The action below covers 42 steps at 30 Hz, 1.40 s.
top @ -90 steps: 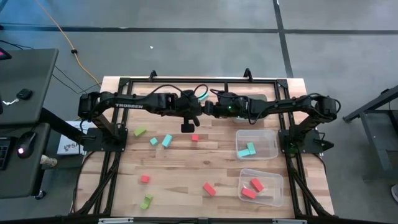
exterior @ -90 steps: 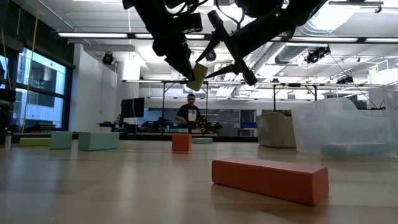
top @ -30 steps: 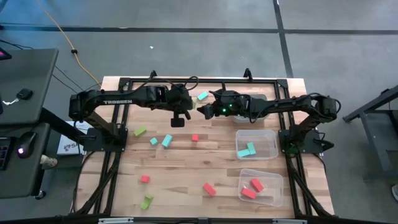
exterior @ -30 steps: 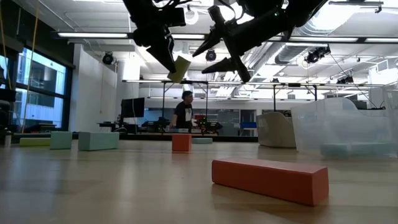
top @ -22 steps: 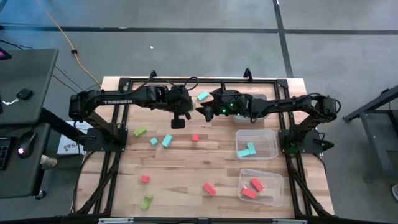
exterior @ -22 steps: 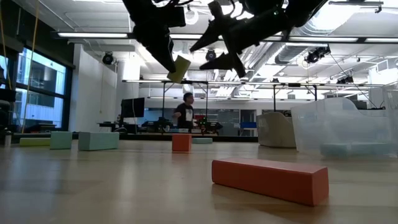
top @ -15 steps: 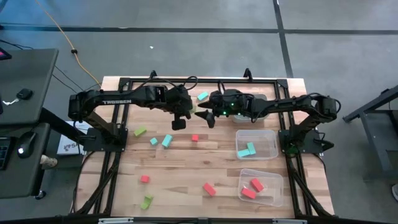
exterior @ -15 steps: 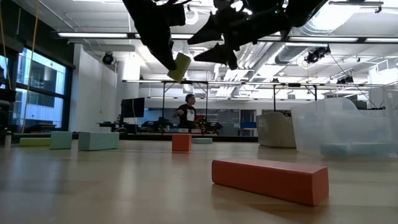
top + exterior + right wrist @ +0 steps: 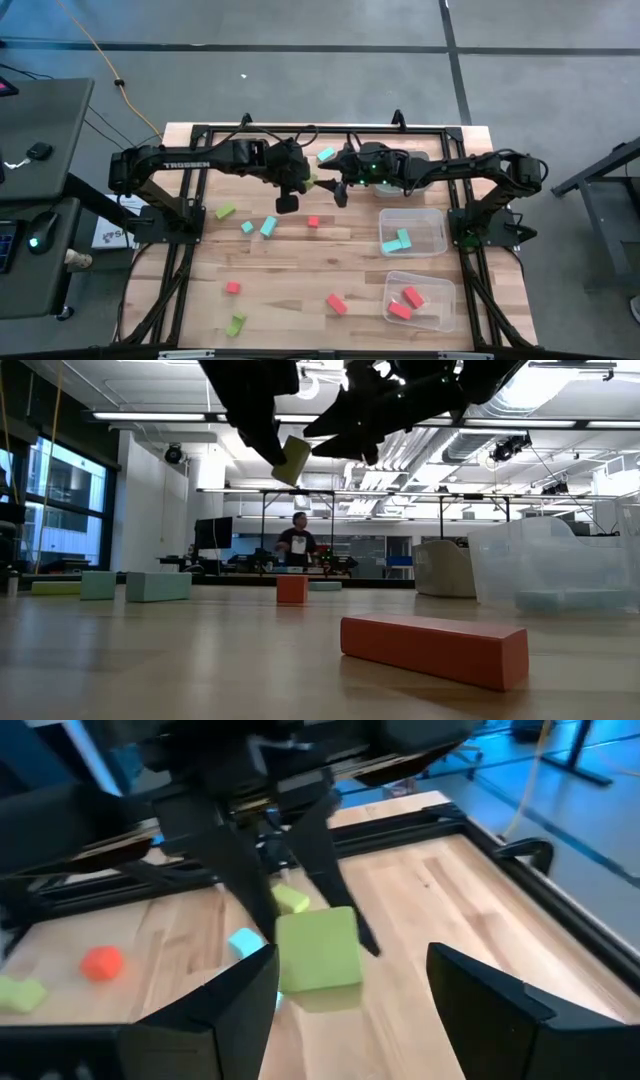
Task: Sort & place blocks by color
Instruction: Put the light green block into the gray bin
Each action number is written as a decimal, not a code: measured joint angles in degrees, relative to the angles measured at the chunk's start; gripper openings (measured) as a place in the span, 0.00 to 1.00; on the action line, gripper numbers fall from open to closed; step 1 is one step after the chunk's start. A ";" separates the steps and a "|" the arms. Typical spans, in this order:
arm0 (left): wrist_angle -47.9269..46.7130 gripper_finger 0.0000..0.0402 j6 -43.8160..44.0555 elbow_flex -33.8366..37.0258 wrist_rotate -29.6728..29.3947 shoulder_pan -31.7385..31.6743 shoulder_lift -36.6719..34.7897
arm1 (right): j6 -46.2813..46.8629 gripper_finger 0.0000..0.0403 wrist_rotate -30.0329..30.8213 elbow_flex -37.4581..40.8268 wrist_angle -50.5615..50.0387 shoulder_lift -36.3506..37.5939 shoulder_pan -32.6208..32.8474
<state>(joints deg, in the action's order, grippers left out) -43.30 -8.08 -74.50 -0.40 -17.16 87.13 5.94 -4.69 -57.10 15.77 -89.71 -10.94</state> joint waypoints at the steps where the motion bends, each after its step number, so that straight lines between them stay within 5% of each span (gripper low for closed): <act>1: 0.36 0.00 -0.02 0.00 0.02 0.08 0.00 | -0.01 0.61 -0.81 0.02 0.00 0.00 0.01; 17: 4.58 0.00 -1.09 0.00 0.26 0.08 0.04 | 0.06 0.60 0.04 0.02 0.00 0.00 0.09; 26: 7.29 0.00 -1.09 0.00 0.26 0.08 0.07 | 0.19 0.48 0.15 0.01 0.00 0.00 0.07; 33: 7.02 0.00 -0.85 0.00 0.24 0.02 0.07 | 2.19 0.28 0.13 0.07 0.39 0.00 0.07; 42: 7.12 0.00 -0.91 -0.02 0.11 -0.14 0.02 | 4.56 0.28 0.18 0.13 1.07 0.00 0.05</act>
<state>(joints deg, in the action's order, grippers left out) -36.18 -8.99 -74.52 -0.30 -17.30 87.15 10.50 -4.51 -56.97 16.84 -89.71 -10.89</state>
